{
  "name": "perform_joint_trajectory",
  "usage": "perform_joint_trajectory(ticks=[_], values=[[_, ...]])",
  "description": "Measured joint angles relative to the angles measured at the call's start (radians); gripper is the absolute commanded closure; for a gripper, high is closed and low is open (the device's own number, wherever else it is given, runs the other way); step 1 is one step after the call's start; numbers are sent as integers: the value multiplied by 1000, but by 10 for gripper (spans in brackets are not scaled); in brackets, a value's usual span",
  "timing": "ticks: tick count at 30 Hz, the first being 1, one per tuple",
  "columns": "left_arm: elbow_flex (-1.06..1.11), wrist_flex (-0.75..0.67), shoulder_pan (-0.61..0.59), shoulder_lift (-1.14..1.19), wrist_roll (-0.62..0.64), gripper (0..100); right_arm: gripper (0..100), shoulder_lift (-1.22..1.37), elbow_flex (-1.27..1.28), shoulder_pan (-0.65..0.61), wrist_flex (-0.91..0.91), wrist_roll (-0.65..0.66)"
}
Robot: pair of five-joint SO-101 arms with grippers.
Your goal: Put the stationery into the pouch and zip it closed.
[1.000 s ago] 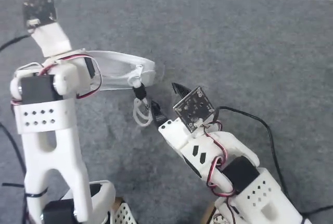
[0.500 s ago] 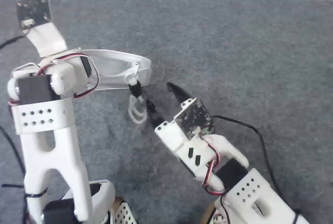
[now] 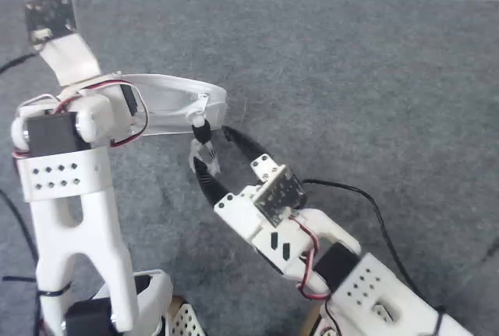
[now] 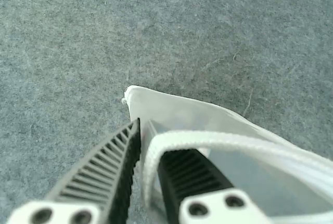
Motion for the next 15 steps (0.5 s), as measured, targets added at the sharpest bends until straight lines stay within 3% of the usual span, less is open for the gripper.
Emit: perform_joint_trajectory(ticks=[7,15], values=[[0,0,0,0,0,987,790,279,-11,3,-198,0],[0,0,0,0,0,987,790,341,-18,5,-362,0]])
